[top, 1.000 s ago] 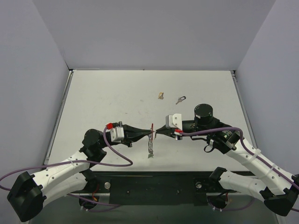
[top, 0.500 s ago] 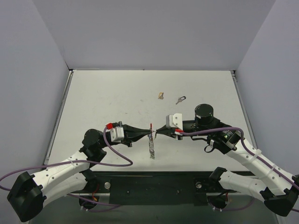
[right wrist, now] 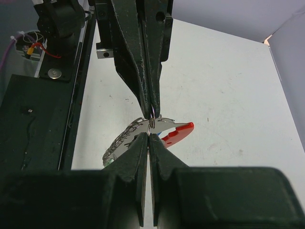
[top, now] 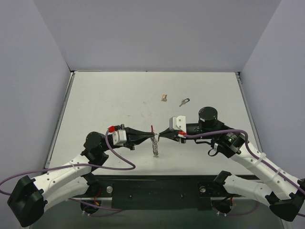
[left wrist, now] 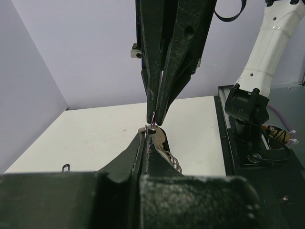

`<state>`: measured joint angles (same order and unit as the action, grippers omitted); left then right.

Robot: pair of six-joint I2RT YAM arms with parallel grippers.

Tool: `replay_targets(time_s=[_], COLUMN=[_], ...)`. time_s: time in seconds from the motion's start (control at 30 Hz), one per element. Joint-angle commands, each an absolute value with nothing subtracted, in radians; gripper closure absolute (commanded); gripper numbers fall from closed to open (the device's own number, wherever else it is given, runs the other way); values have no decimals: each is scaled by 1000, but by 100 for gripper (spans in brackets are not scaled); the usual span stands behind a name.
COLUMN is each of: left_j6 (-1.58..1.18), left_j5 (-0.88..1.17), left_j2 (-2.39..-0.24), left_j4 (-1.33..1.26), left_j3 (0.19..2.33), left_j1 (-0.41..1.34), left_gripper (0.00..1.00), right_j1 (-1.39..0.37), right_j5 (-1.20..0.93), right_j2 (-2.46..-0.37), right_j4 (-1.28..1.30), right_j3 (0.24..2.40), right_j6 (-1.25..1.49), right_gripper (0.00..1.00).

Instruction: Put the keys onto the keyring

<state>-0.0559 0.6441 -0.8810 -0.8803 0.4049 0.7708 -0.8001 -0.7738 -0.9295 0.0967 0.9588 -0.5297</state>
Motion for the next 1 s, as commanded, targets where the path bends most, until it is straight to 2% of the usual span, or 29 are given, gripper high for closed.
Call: replay_targets(time_s=[0.0, 0.97], left_j6=[-44, -35], left_j5=[657, 657], left_j2=[-865, -861], left_j4=[-951, -946], left_j3=[417, 416], left_j1=[767, 769], left_gripper=[100, 100], right_j1=[-801, -795], right_j5=[-792, -765], right_j2=[-916, -913], right_j4=[40, 23], right_j3=[954, 960], right_j6=[-519, -477], right_gripper=[100, 100])
